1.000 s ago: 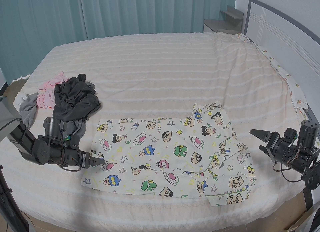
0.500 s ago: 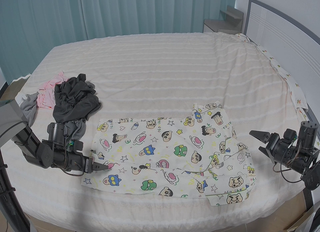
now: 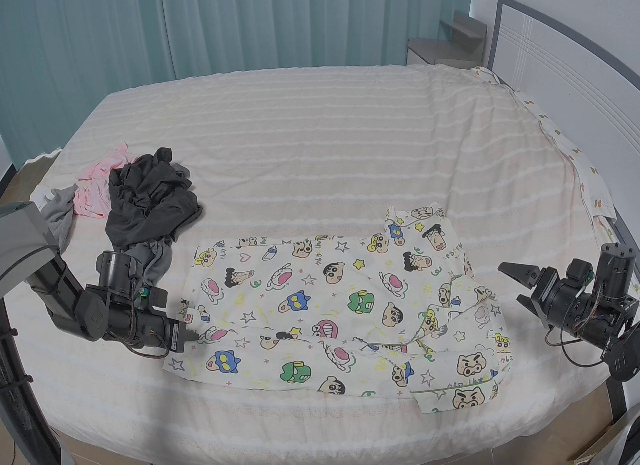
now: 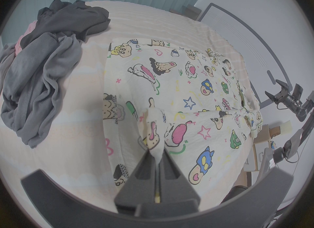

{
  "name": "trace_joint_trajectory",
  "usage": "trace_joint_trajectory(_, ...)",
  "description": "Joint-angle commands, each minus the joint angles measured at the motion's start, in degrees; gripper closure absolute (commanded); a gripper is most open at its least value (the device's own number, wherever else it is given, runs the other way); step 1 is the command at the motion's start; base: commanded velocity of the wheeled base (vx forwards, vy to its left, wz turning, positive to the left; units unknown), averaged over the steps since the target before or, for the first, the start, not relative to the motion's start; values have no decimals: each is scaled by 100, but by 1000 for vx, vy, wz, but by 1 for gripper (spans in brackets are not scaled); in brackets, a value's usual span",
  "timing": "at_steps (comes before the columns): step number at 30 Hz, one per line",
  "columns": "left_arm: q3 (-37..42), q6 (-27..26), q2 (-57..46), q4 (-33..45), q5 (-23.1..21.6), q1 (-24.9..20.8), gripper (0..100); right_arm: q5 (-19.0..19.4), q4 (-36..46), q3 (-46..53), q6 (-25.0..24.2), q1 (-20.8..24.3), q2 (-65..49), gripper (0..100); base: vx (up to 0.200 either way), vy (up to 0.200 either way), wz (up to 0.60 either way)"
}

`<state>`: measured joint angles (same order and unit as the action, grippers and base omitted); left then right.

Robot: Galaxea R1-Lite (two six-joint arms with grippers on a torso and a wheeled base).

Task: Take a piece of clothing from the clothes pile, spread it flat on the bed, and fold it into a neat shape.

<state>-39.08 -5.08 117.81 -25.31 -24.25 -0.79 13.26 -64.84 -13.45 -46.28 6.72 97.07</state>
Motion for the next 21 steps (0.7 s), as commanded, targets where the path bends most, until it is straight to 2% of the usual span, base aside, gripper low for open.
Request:
trace_joint_trajectory(1,41,-1,-39,0,8,9,100,1,-2,9,-4,40,13,0,0,0,0)
trace_joint_trajectory(16,191,-10,-188,0,175,79,100,-8,-11,35,-4,93,75,0,0,0,0)
trace_joint_trajectory(17,191,-10,-188,0,175,79,0,-8,-11,35,-4,102,75,0,0,0,0)
trace_joint_trajectory(21,191,7,-162,8,192,70,0,-8,-11,35,-4,93,75,0,0,0,0)
